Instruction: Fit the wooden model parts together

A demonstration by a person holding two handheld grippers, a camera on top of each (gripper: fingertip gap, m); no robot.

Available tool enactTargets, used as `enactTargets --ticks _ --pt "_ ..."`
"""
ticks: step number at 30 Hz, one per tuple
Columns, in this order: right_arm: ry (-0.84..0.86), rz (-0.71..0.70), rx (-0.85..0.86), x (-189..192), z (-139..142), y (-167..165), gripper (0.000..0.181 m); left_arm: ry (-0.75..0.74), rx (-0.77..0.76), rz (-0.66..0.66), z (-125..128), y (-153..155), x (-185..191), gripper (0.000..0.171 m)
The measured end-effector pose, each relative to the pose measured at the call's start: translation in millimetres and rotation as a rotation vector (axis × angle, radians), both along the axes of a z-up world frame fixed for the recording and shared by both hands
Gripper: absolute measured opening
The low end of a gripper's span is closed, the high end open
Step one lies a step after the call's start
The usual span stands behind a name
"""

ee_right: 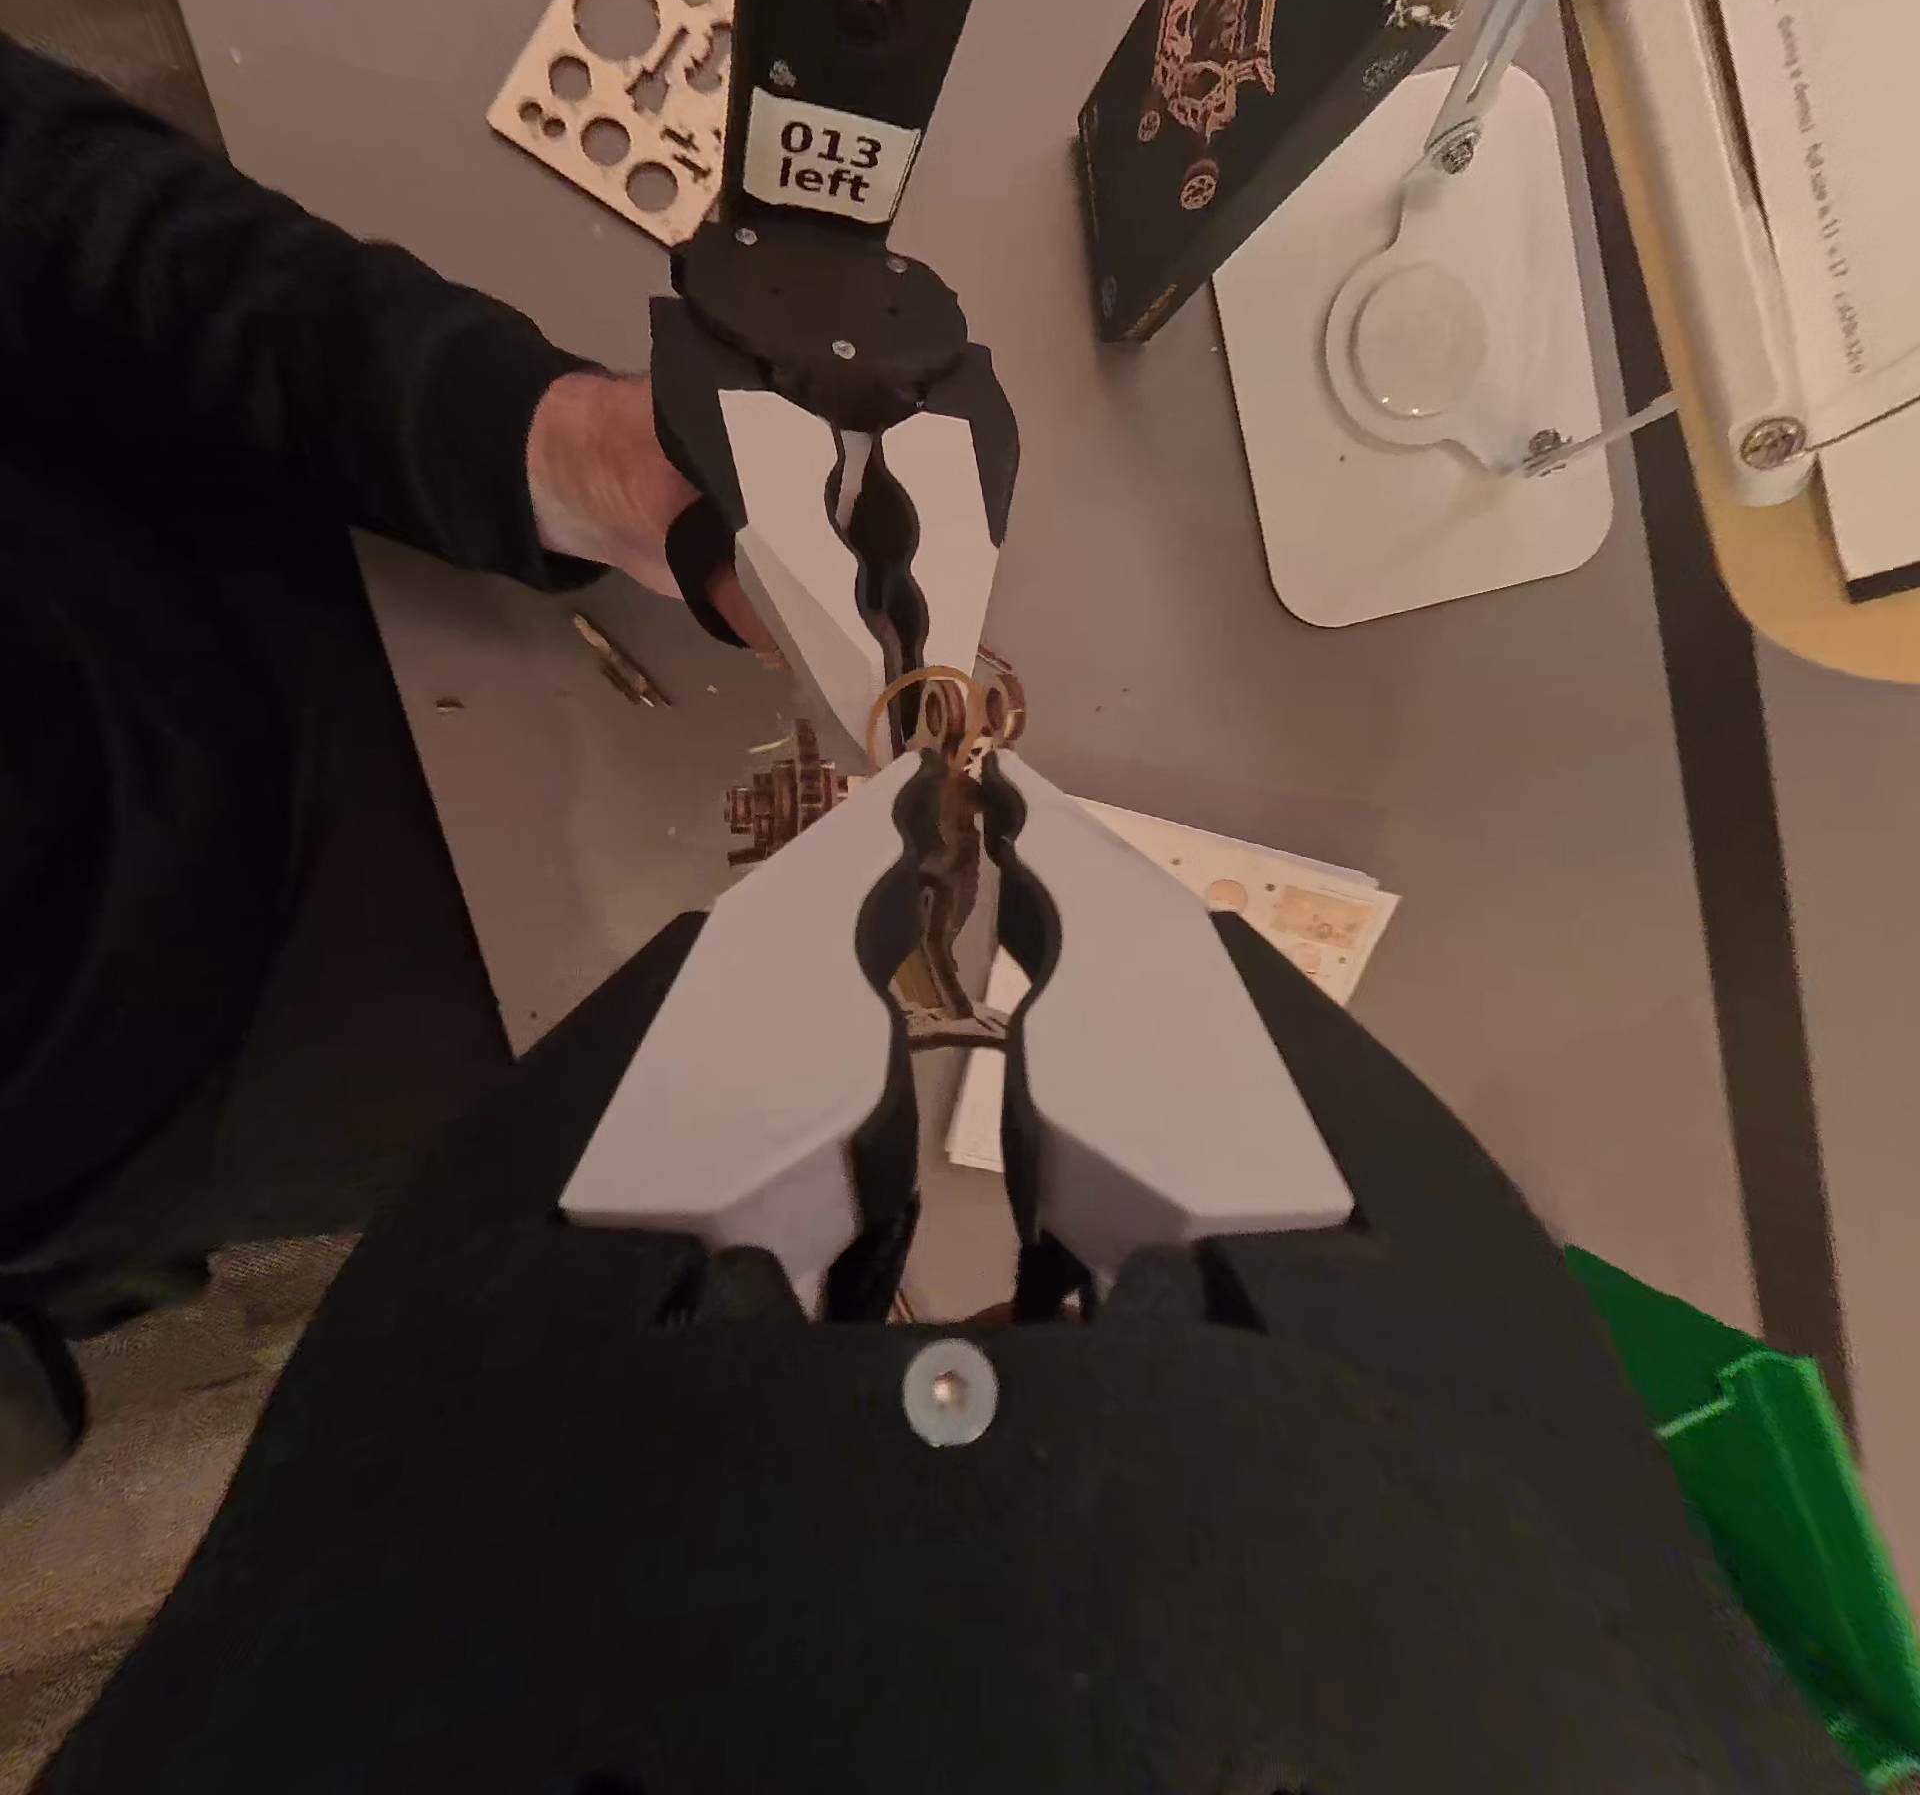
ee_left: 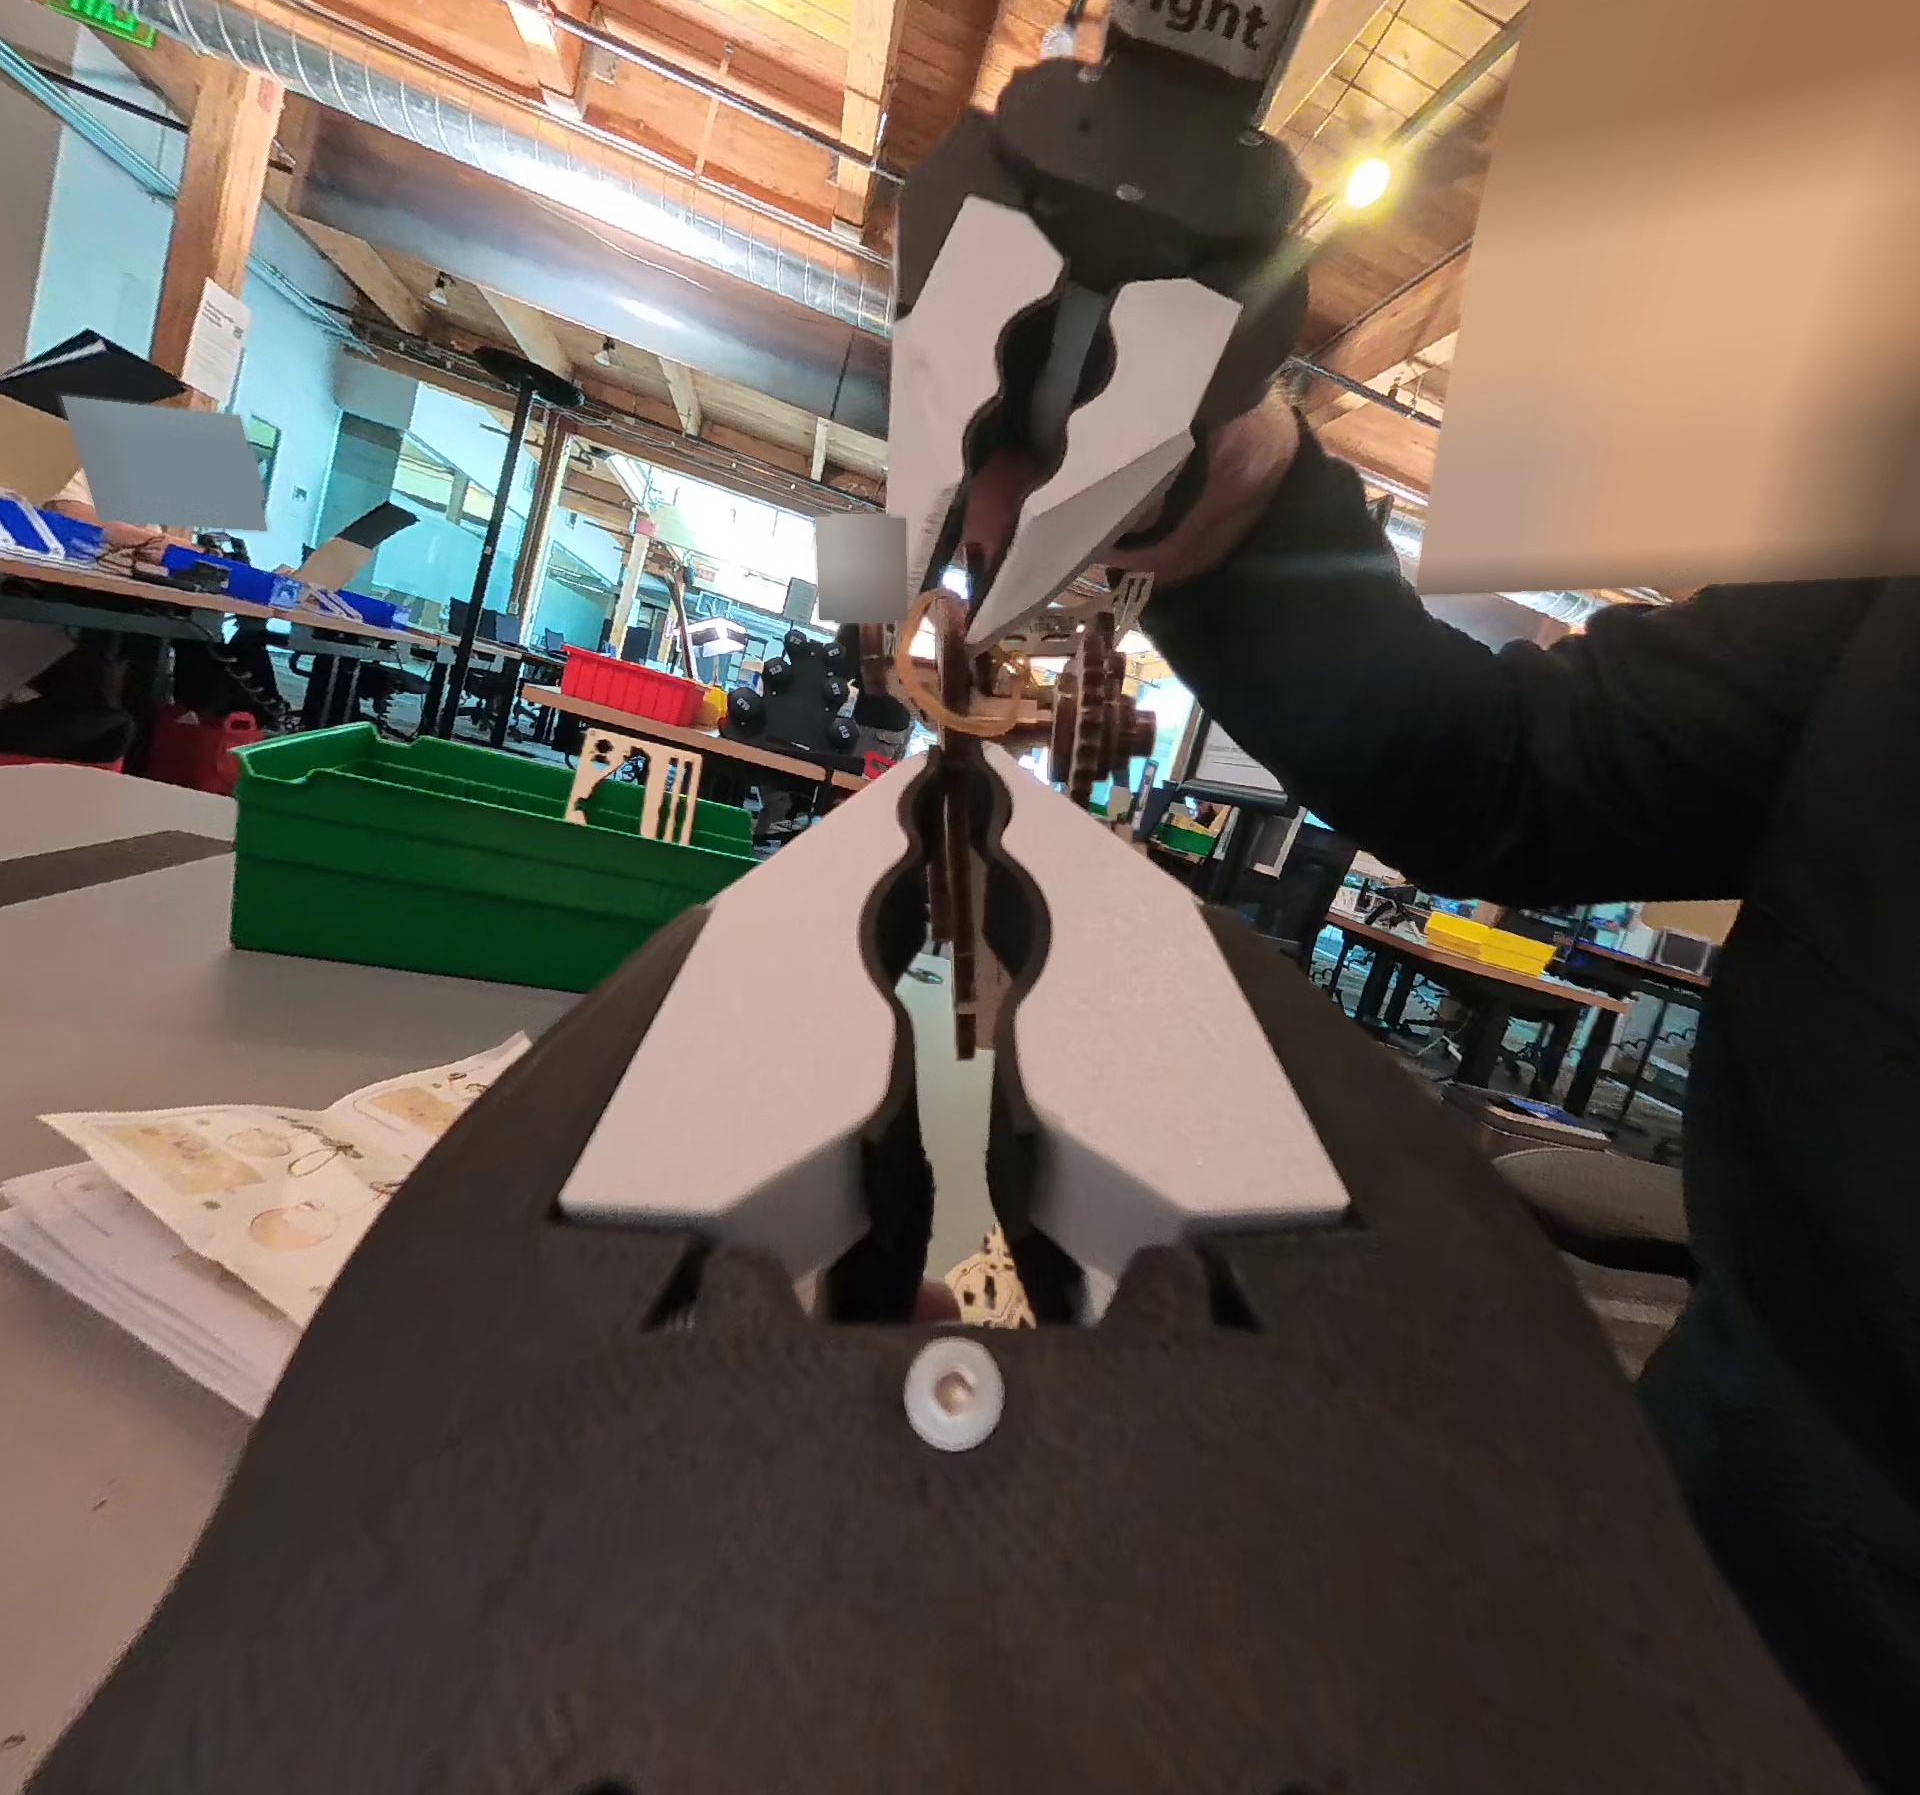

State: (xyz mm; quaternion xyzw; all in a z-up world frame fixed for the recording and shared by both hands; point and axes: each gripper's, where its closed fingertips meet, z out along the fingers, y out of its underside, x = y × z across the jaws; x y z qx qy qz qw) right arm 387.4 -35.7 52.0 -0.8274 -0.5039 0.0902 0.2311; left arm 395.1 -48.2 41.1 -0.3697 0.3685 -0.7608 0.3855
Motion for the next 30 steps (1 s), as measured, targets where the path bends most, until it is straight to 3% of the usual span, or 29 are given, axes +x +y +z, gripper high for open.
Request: enactTargets --ticks 10,19,30 --pt "-0.084 0.176 0.125 -4 -8 18 0.003 0.038 -0.021 0.037 -10 20 -3 0.001" --pt "0.257 0.036 -0.093 -5 -16 35 0.002 0.037 -0.080 0.044 -18 36 -4 0.001" --pt "0.528 -0.091 -0.045 -4 -13 57 0.000 0.031 -0.182 0.058 -26 56 -10 0.000"
